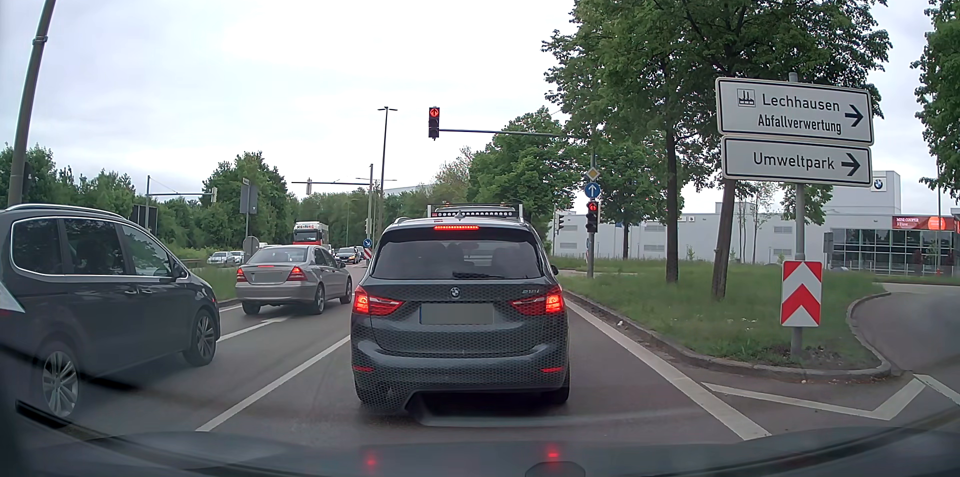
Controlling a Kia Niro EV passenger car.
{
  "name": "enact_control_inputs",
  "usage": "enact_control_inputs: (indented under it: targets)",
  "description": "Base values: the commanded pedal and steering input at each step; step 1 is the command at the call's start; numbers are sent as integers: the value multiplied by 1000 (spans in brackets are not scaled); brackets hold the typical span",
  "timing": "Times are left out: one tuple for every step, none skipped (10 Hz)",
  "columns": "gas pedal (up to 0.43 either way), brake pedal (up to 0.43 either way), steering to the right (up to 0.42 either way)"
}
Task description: Follow the waypoints while adhering to traffic rules and regulations
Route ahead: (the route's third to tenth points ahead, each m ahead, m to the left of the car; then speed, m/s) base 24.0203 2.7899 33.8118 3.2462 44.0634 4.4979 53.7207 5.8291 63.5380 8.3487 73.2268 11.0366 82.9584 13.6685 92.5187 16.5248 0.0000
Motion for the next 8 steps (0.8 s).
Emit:
enact_control_inputs:
  targets:
    - [0, 238, -11]
    - [0, 232, -11]
    - [0, 238, -11]
    - [0, 238, -11]
    - [0, 232, -11]
    - [0, 238, -11]
    - [0, 232, -11]
    - [0, 238, -11]
